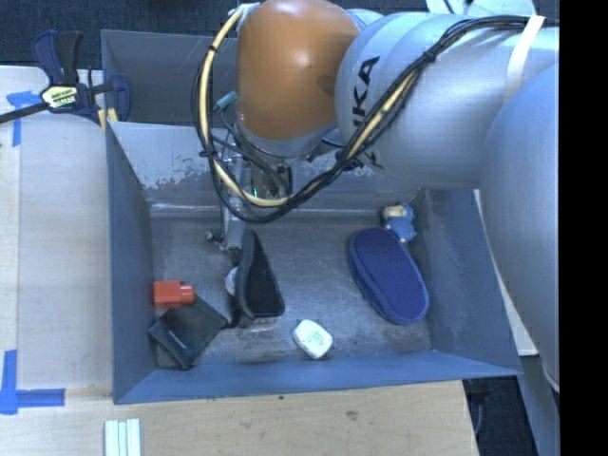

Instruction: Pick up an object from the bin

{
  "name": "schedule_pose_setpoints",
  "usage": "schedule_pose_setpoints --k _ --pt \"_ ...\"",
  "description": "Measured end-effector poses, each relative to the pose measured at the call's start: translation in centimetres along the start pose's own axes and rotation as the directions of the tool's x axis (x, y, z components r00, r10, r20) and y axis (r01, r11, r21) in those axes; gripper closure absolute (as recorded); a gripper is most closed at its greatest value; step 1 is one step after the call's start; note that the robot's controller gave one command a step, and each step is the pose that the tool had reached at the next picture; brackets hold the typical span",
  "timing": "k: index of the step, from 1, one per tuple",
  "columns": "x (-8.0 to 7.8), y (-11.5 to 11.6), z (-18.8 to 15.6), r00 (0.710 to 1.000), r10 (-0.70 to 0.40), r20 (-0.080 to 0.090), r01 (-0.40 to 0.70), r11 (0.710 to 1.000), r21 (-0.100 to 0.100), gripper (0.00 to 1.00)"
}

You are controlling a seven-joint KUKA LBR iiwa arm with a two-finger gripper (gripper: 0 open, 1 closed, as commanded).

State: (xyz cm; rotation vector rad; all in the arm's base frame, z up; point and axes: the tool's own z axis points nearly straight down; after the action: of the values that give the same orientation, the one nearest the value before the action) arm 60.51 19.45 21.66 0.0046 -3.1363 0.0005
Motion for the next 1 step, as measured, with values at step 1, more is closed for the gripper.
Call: schedule_pose_setpoints --k 1 --pt "5.46 -9.64 11.27 0.999 0.045 -0.001 -0.045 0.999 0.003 0.0"
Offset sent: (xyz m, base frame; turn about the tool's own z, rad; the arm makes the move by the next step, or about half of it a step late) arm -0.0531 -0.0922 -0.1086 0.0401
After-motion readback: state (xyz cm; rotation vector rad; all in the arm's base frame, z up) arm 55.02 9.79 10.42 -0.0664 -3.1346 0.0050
